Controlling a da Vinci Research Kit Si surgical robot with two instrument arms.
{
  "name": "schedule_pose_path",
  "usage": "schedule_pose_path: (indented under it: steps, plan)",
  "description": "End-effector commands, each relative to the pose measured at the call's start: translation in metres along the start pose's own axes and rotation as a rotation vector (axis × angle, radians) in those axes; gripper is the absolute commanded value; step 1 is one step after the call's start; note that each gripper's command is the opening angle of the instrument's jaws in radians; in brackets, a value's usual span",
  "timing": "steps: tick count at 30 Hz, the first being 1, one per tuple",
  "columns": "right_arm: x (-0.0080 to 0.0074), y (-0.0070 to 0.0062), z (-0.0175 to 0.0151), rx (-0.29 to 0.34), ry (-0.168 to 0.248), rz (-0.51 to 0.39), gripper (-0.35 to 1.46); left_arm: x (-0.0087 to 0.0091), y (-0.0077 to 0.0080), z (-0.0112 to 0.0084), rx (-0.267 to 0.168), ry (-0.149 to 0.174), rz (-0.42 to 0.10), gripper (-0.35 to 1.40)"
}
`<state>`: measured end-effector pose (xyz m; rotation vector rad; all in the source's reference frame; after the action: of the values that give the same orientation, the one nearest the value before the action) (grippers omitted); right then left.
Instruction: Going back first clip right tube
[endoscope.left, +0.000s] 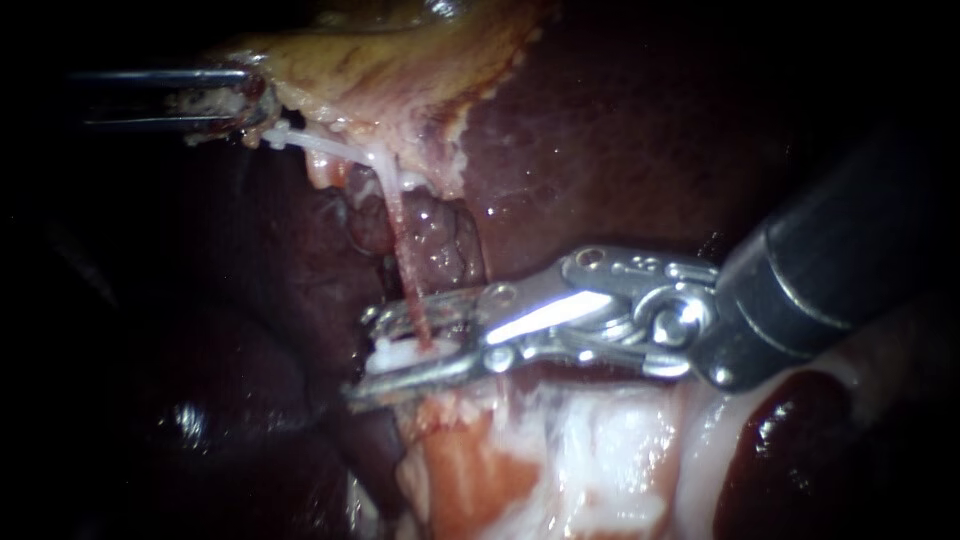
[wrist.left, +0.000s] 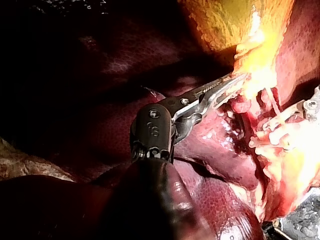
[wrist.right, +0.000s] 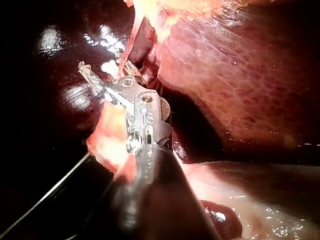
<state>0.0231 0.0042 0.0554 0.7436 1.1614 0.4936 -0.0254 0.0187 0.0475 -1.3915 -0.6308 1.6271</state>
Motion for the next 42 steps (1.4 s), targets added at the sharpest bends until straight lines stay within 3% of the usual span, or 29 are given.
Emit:
schedule_pose_path:
  steps: [1, 6, 13, 16, 21, 27, 36, 42]
  plan:
    - [-0.0003, 0.0002, -0.0002, -0.005, 0.001, -0.019, 0.5, 0.0, 0.0, 0.0, 0.0, 0.0, 0.0, -0.35]
    - [-0.0008, 0.0002, -0.0015, -0.065, 0.023, -0.114, 0.5, 0.0, 0.0, 0.0, 0.0, 0.0, 0.0, -0.35]
    - [-0.0018, -0.0007, -0.006, -0.068, 0.024, -0.208, 0.5, 0.0, 0.0, 0.0, 0.0, 0.0, 0.0, -0.35]
    - [-0.0019, -0.0012, -0.0084, -0.075, 0.008, -0.246, 0.5, 0.0, 0.0, 0.0, 0.0, 0.0, 0.0, -0.35]
    - [-0.0008, -0.0021, -0.012, -0.11, -0.074, -0.29, 0.5, 0.0, 0.0, 0.0, 0.0, 0.0, 0.0, -0.35]
    - [0.0003, -0.0028, -0.0147, -0.118, -0.14, -0.313, 0.49, 0.0, 0.0, 0.0, 0.0, 0.0, 0.0, -0.35]
    - [0.0001, -0.003, -0.0152, -0.115, -0.144, -0.315, 0.49, -0.0003, -0.0001, 0.0005, 0.003, 0.002, 0.002, -0.35]
    - [0.0, -0.003, -0.0153, -0.115, -0.144, -0.314, 0.49, -0.0007, -0.0006, 0.0019, 0.011, 0.006, 0.005, -0.35]
